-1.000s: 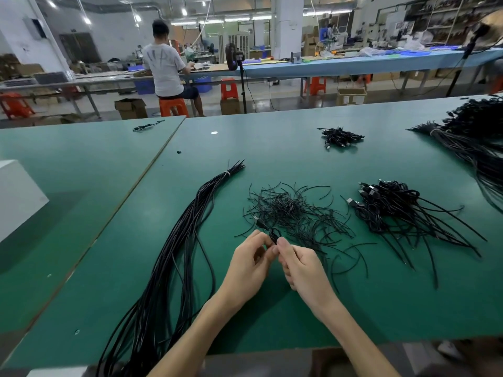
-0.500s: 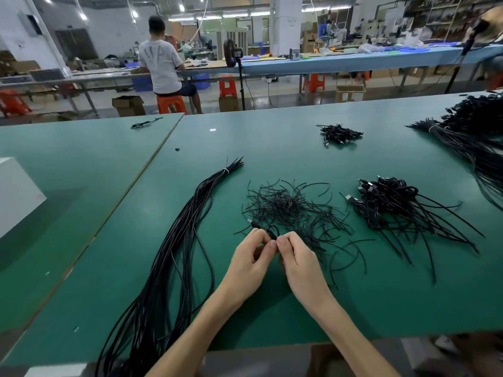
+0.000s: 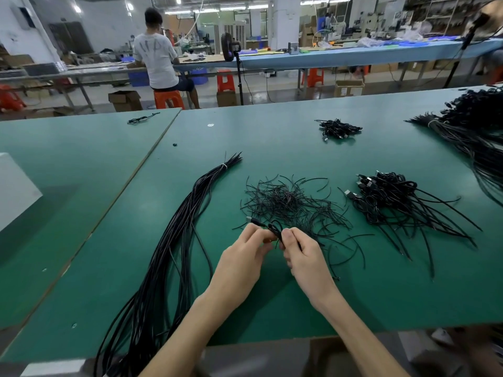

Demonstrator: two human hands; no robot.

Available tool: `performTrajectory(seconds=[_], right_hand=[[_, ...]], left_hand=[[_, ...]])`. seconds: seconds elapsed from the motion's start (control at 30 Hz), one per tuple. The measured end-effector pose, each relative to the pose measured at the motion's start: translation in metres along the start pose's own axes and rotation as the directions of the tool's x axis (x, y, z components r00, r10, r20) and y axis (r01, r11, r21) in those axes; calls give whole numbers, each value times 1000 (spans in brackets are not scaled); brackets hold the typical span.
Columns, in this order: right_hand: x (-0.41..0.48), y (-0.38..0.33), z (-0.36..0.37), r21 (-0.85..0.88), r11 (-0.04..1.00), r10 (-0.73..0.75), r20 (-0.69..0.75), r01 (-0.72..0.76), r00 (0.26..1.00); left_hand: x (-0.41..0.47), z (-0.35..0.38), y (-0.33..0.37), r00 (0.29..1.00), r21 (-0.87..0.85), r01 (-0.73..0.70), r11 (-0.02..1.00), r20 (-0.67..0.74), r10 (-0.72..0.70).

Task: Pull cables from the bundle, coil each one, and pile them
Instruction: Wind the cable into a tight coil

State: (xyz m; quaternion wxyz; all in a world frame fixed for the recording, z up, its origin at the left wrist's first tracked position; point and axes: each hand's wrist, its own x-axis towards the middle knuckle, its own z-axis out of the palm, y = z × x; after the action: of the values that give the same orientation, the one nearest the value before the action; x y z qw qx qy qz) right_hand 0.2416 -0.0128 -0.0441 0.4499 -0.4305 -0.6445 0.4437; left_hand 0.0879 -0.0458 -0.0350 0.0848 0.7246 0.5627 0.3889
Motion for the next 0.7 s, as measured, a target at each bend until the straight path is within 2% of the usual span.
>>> performTrajectory(seconds=[0.03, 0.1, 0.2, 0.33, 0.43, 0.7], right_hand=[[0, -1, 0, 9, 1000, 5, -4, -5, 1000], [0, -2, 1, 11, 1000, 10, 1, -10, 1000], [0, -3, 1, 7, 1000, 17, 12, -17, 1000], [0, -2, 2, 3, 1000, 22, 6, -22, 1000], [0, -1, 2, -9, 1000, 17, 3, -17, 1000], [0, -3, 3, -15, 1000, 26, -8, -26, 1000]], left_hand=[[-3, 0, 0, 998, 136, -53, 989, -29, 57], [-4, 0, 2, 985, 275, -120, 954, -85, 148], [-3, -2, 5, 953, 383, -203, 901, -135, 272], [0, -7, 7, 923, 446, -263, 855, -141, 358], [1, -8, 9, 917, 443, -272, 854, -151, 370], [2, 0, 12, 930, 484, -177, 857, -201, 306]])
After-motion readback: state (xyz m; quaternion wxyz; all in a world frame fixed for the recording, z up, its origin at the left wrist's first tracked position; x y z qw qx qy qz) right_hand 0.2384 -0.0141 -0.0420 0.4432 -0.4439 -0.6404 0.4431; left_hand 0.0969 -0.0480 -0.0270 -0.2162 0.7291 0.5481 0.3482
